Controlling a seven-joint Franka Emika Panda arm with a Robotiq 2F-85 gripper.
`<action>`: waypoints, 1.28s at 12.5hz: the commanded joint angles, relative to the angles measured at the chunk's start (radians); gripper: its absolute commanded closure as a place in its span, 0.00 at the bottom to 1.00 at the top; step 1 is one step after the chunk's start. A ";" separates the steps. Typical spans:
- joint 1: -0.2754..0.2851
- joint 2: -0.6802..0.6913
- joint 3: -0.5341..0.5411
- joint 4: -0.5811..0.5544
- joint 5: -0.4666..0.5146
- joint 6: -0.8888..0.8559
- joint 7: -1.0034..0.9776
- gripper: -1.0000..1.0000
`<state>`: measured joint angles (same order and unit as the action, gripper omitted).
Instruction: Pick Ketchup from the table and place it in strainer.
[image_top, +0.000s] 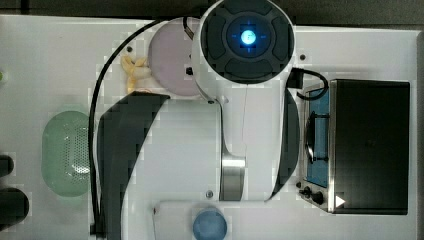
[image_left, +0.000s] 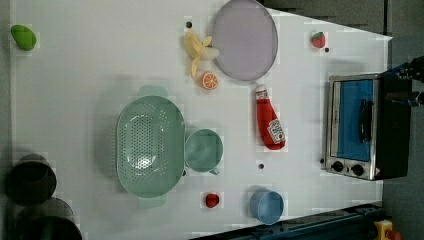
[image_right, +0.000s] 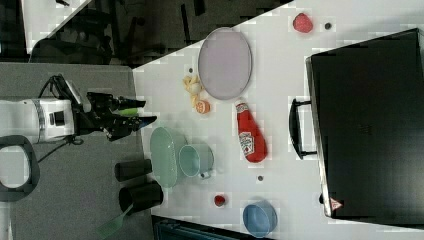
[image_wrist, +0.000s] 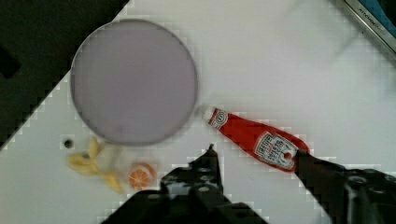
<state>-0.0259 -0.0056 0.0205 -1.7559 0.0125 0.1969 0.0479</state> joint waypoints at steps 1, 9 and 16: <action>-0.104 -0.292 0.059 -0.152 0.002 -0.173 -0.008 0.21; -0.102 -0.179 0.088 -0.264 0.002 -0.098 -0.026 0.00; -0.102 -0.019 0.103 -0.414 0.001 0.264 -0.695 0.00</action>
<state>-0.1228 0.0215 0.1327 -2.1836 0.0226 0.4272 -0.4092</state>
